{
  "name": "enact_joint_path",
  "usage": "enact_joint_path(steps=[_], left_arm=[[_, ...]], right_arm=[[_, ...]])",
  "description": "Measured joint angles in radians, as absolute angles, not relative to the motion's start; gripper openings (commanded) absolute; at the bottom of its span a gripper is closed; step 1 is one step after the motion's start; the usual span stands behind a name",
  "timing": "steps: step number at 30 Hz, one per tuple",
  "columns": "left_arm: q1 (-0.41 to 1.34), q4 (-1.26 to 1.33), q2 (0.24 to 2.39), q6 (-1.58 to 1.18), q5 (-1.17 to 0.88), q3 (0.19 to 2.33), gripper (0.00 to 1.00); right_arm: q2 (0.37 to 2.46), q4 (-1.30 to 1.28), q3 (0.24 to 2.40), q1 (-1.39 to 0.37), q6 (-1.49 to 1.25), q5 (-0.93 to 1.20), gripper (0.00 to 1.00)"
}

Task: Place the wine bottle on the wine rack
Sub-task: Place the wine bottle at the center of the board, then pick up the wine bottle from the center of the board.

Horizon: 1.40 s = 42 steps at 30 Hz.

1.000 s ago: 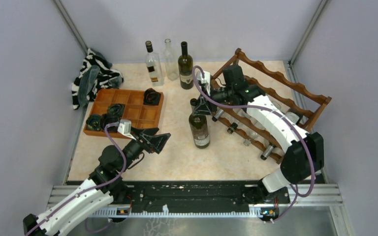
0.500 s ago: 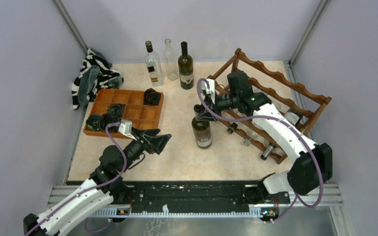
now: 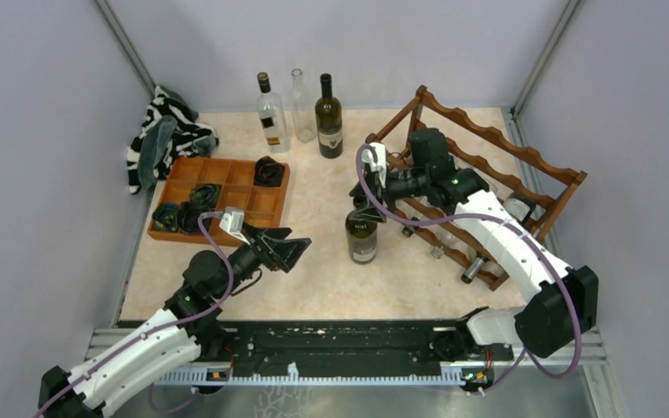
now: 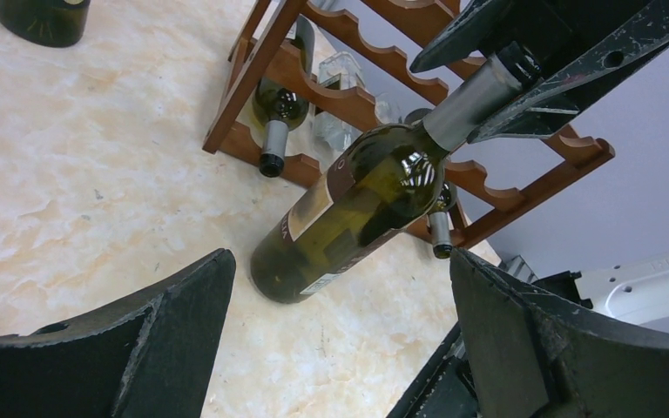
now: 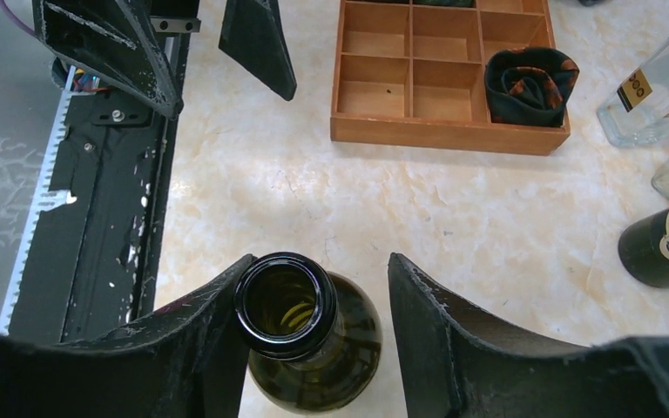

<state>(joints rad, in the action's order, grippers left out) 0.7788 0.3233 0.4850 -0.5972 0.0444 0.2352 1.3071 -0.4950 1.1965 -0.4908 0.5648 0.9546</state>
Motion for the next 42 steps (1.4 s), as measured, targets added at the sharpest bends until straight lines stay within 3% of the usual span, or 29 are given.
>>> enact_joint_path(steps=[9,28,42], left_arm=[[0.779,0.365,0.553,-0.581,-0.020,0.271,0.98],[0.779,0.515,0.671,-0.501,-0.163,0.329,0.99],[0.779,0.448,0.877,-0.286,-0.264,0.583,0.99]], right_arm=[[1.295,-0.517,1.206,-0.490,0.513,0.950,0.66],[1.207,-0.859,1.388,-0.466,0.665,0.908,0.67],[1.066,-0.943,1.275,-0.352,0.721,0.905,0.67]])
